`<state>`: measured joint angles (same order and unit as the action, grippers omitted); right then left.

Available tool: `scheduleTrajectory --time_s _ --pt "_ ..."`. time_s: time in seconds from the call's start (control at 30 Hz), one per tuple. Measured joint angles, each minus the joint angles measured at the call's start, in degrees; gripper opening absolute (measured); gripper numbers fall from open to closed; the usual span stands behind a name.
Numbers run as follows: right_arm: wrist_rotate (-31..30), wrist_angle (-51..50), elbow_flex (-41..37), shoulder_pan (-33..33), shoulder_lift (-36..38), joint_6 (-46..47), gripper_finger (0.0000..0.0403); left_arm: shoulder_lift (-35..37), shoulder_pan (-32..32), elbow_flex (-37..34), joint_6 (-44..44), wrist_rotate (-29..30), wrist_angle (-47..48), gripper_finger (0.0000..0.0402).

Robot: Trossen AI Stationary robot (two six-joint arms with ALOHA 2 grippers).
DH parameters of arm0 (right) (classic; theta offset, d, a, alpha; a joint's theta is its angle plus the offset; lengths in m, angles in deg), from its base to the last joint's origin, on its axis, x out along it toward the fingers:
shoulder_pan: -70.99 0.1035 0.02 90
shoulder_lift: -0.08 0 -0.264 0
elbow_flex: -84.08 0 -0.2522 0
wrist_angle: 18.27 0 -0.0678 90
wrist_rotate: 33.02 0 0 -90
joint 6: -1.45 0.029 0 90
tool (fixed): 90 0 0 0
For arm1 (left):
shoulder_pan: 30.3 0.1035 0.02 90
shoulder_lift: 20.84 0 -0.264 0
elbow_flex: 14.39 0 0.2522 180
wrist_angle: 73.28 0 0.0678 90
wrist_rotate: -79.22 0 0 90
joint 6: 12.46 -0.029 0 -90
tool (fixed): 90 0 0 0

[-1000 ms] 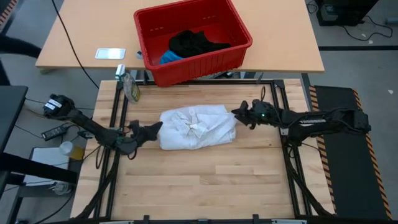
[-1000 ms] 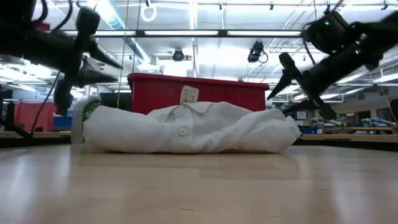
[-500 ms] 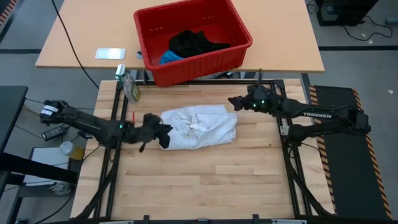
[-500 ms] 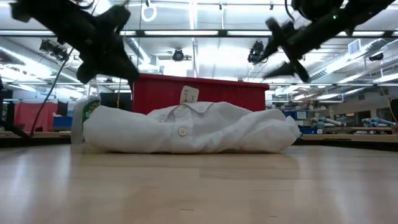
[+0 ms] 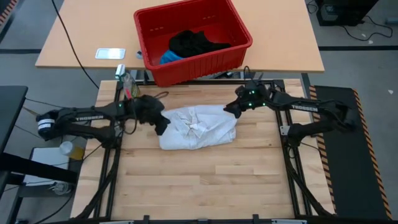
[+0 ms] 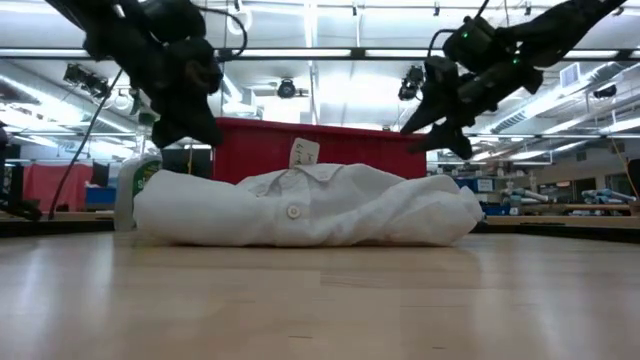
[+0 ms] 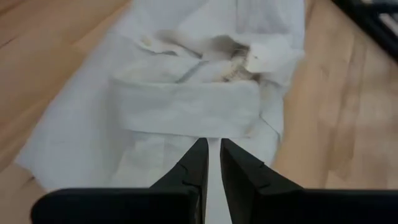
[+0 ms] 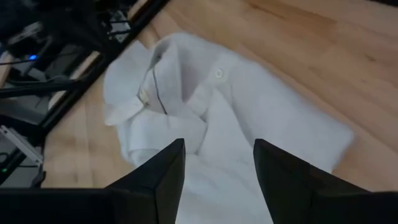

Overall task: Fold laundry
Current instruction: Fold the white polo shirt

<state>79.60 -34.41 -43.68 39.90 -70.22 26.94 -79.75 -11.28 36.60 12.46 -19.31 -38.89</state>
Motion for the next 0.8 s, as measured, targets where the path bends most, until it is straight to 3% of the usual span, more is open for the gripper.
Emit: scheduleTrajectory --time_s 0.13,0.27,0.43,0.53,0.67,0.8 --pt "0.1 1.6 0.1 0.2 -2.0 -0.1 0.0202 -1.1 4.8 0.0 1.9 -2.4 -3.7 0.0062" --pt "-0.3 4.2 0.0 0.4 -2.6 -0.1 0.0202 -4.7 6.3 2.5 2.8 -3.2 -7.5 0.0111" --pt "-0.3 6.4 0.0 0.4 -2.5 1.1 0.0201 -13.6 7.5 9.1 -0.3 -3.3 -4.8 0.0194" --pt "-0.1 7.2 0.0 0.5 -2.5 2.1 0.0201 -19.1 8.7 13.0 -4.6 -3.3 -1.0 0.0224" --pt "-0.1 7.6 0.0 1.2 -2.5 2.6 0.0200 -25.8 9.8 17.4 -9.4 -3.6 5.7 0.0225" --pt "-0.4 8.1 0.0 2.1 -2.5 2.9 0.0199 -30.4 10.1 20.0 -12.5 -8.0 8.3 0.0198"
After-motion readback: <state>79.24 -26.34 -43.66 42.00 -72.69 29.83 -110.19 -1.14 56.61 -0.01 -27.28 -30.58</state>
